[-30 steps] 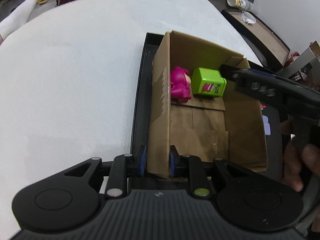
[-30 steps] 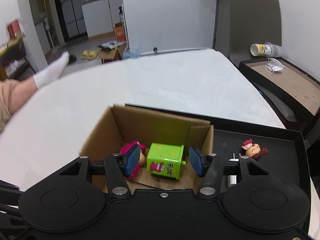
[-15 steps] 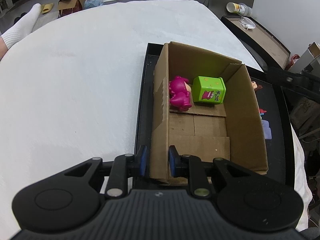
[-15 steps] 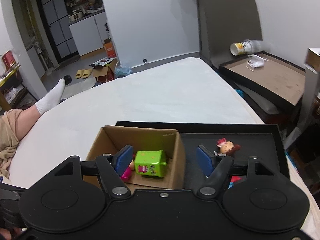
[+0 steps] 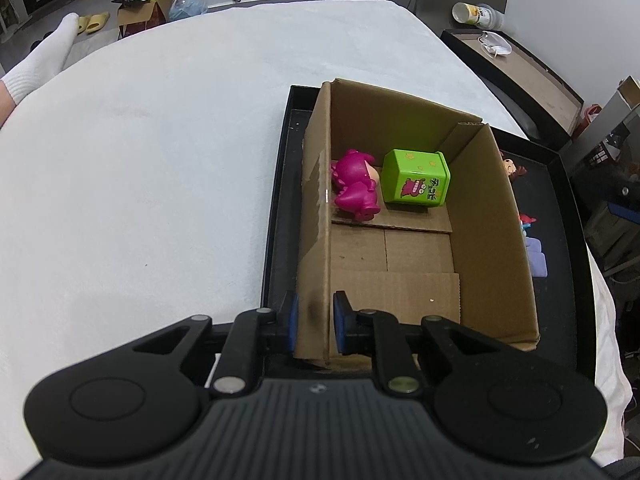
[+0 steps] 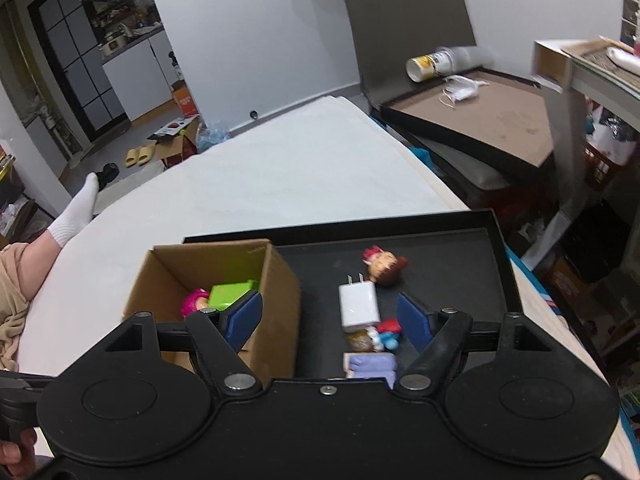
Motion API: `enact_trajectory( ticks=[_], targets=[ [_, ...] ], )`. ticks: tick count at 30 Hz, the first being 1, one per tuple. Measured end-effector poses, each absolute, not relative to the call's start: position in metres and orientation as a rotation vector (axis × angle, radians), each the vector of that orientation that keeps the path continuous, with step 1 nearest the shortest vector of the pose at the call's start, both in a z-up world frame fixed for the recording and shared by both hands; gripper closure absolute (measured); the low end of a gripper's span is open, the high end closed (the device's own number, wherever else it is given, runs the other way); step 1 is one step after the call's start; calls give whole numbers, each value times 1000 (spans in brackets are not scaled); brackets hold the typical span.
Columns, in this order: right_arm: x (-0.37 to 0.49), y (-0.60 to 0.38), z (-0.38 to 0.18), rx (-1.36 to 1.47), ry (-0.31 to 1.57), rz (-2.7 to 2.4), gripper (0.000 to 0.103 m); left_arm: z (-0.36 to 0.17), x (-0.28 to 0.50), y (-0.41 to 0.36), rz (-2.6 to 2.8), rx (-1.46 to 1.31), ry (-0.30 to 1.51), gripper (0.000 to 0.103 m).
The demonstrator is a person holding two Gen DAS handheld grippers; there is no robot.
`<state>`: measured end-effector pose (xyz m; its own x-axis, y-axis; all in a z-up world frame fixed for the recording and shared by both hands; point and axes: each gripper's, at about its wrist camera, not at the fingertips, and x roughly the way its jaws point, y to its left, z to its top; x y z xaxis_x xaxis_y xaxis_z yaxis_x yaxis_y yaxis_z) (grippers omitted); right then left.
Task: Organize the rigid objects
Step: 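Move the right tool to the lavender cube and grasp it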
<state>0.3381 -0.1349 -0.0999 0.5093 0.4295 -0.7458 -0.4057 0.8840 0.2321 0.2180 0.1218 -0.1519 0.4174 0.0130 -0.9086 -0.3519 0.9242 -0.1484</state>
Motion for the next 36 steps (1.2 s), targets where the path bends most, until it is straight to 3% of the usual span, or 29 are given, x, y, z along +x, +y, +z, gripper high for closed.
enact_trajectory(
  ticks=[32, 34, 36],
  targets=[
    [356, -130, -193, -104, 1156, 387, 30, -159, 220, 117, 268, -350, 1140, 86],
    [354, -128, -196, -124, 1163, 387, 33, -159, 220, 117, 269, -356, 1141, 86],
    [353, -129, -200, -115, 1173, 400, 48, -160, 219, 117, 268, -359, 1143, 86]
  ],
)
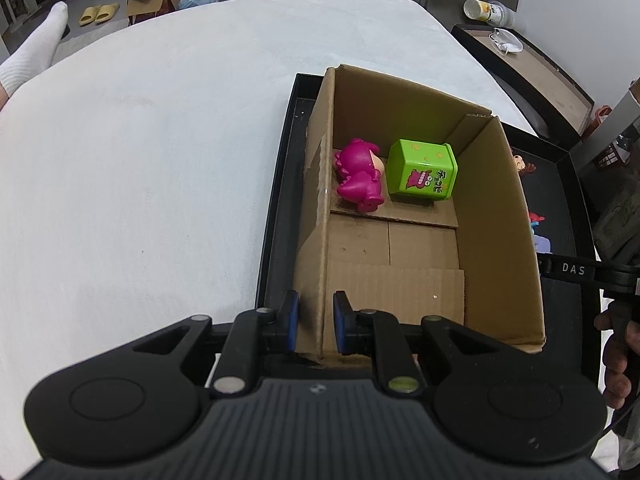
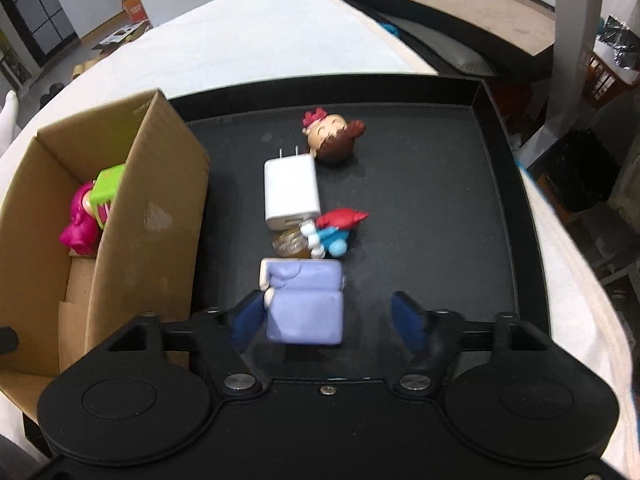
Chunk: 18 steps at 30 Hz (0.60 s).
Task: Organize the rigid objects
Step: 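Move the right tool to the lavender cube and grasp it, then carry the lavender cube into the cardboard box with the right tool and release it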
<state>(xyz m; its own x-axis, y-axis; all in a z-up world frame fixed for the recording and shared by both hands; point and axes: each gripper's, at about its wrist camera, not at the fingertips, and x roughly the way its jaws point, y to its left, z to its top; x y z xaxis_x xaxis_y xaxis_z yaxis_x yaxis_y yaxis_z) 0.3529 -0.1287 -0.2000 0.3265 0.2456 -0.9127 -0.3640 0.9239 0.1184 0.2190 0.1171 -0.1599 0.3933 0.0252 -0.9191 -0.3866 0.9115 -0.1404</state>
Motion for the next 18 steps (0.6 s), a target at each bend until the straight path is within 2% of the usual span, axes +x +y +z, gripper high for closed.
enact_trajectory(
  ticks=[1, 18],
  targets=[
    [353, -130, -200, -93, 1176, 411, 61, -160, 219, 117, 269, -360, 1144, 86],
    [343, -138, -145, -33, 1019, 423, 62, -158, 214, 117, 272, -357, 1140, 86]
  ],
)
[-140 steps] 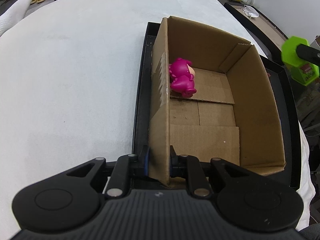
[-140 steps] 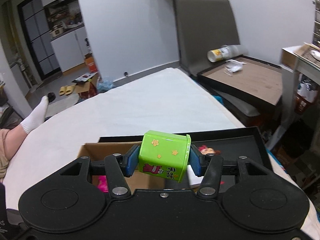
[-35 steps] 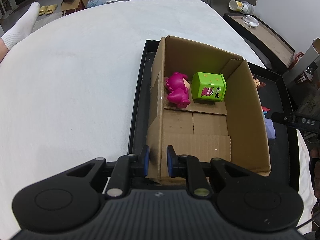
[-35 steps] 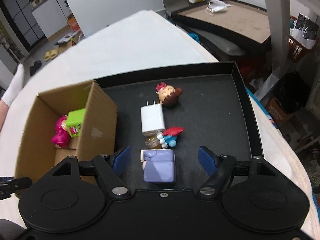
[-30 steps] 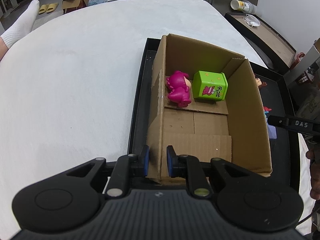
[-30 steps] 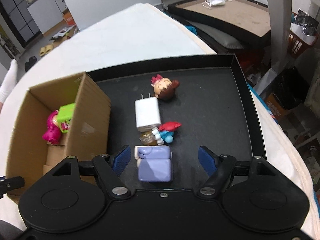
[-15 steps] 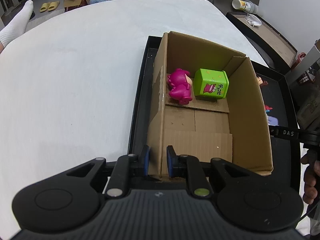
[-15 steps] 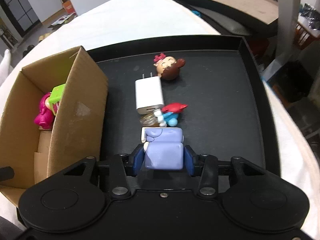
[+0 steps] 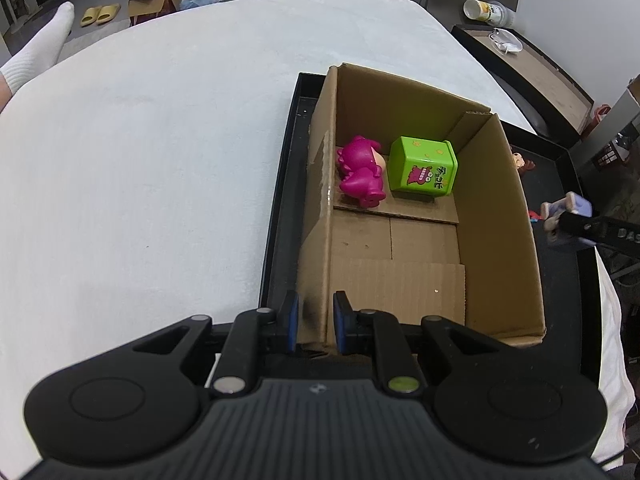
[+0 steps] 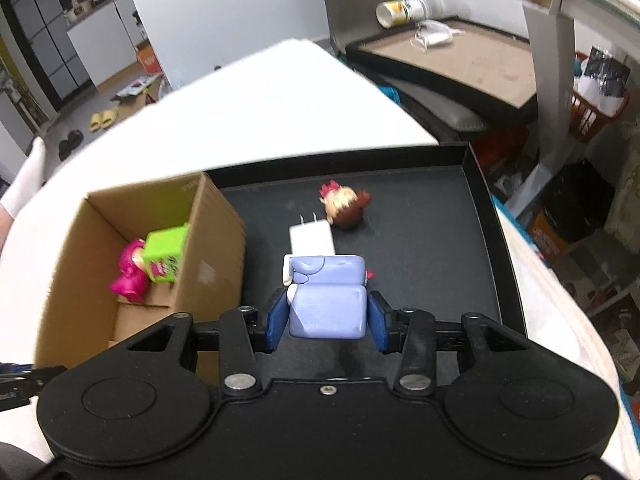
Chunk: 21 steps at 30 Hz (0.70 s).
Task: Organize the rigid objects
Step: 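Carry the lavender cube into the cardboard box with the right tool and release it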
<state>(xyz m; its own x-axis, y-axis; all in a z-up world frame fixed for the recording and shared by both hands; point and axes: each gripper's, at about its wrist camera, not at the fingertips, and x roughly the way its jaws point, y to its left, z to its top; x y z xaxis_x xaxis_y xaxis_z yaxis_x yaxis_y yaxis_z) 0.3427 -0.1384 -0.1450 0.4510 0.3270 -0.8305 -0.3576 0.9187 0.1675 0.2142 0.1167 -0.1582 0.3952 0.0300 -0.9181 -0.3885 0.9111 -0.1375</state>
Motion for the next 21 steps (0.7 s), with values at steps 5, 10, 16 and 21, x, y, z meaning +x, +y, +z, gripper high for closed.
enact_trajectory(
  ticks=[5, 10, 16, 21],
  targets=[
    [339, -137, -125, -11, 969, 449, 62, -158, 214, 116, 269, -358, 1137, 86],
    [334, -135, -111, 15, 928, 473, 62, -158, 213, 116, 262, -361, 1135, 86],
    [329, -132, -96, 44, 879, 504, 62, -158, 211, 119, 253, -371, 1130, 86],
    [327, -127, -83, 62, 848, 550, 62, -157, 210, 122, 244, -376, 1128, 86]
  ],
)
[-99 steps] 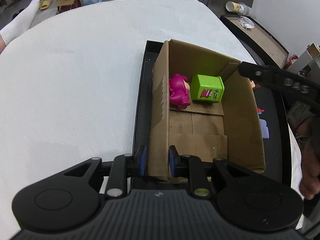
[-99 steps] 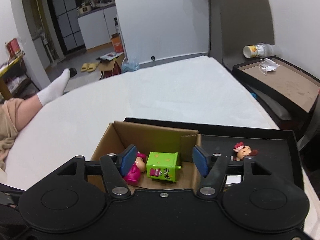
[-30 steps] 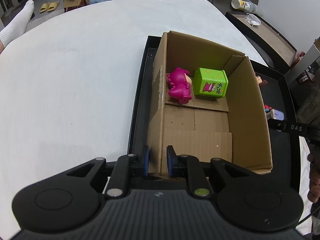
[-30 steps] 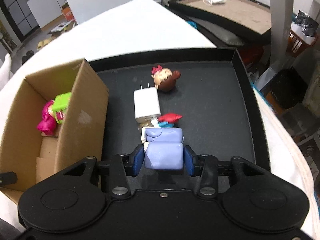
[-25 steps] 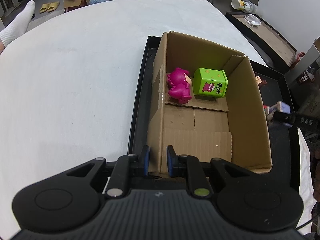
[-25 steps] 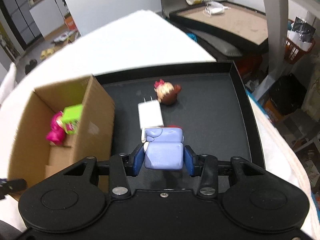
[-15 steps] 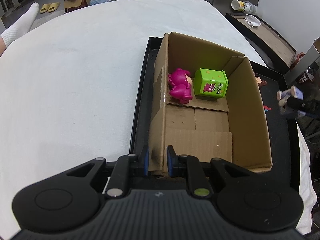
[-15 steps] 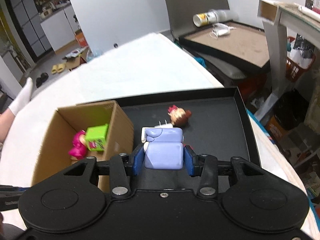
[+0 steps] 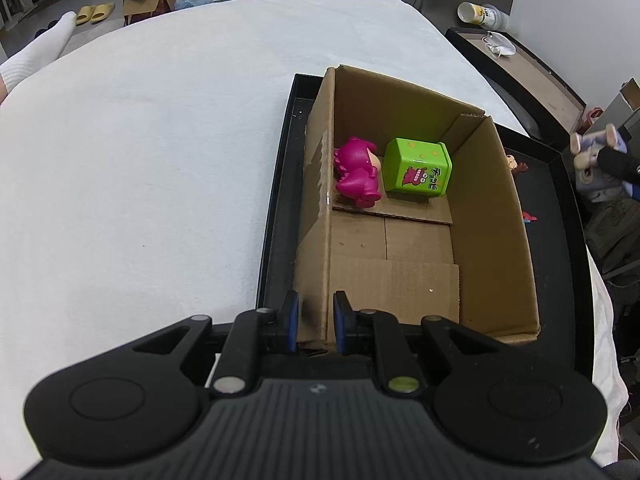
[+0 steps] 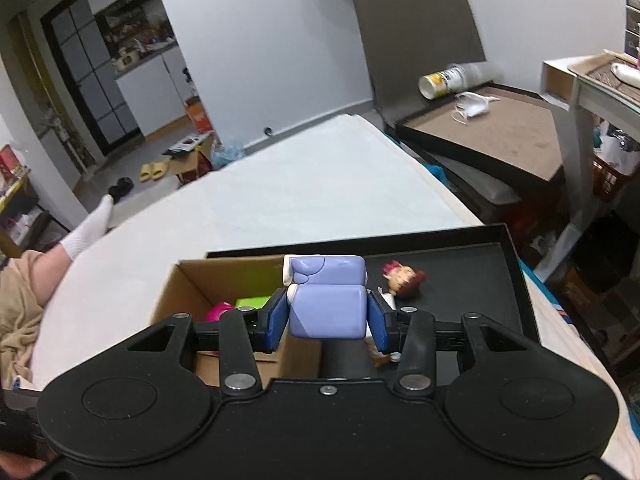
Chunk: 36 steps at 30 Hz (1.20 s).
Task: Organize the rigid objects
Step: 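Carry the lavender cube into the cardboard box with the right tool and release it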
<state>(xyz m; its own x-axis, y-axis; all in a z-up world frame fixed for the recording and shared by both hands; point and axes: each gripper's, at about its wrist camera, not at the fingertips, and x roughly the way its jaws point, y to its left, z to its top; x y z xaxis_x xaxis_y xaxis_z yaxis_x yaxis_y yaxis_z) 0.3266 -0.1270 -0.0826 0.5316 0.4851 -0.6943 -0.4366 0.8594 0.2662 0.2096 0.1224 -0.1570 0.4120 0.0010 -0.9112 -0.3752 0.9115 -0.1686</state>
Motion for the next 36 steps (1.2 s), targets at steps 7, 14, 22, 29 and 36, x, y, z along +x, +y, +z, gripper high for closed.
enact_trajectory(
  ticks=[7, 14, 22, 29, 36],
  targets=[
    [322, -112, -75, 49, 830, 601, 62, -159, 209, 127, 227, -389, 1126, 86],
    [318, -88, -77, 28, 844, 649, 62, -160, 208, 132, 210, -409, 1125, 86],
    [310, -61, -84, -13, 874, 698, 62, -164, 209, 135, 186, -425, 1124, 86],
    [304, -41, -90, -46, 894, 731, 62, -167, 210, 140, 179, -441, 1124, 86],
    [304, -27, -100, -67, 929, 745, 62, -168, 208, 143, 173, -462, 1123, 86]
  ],
)
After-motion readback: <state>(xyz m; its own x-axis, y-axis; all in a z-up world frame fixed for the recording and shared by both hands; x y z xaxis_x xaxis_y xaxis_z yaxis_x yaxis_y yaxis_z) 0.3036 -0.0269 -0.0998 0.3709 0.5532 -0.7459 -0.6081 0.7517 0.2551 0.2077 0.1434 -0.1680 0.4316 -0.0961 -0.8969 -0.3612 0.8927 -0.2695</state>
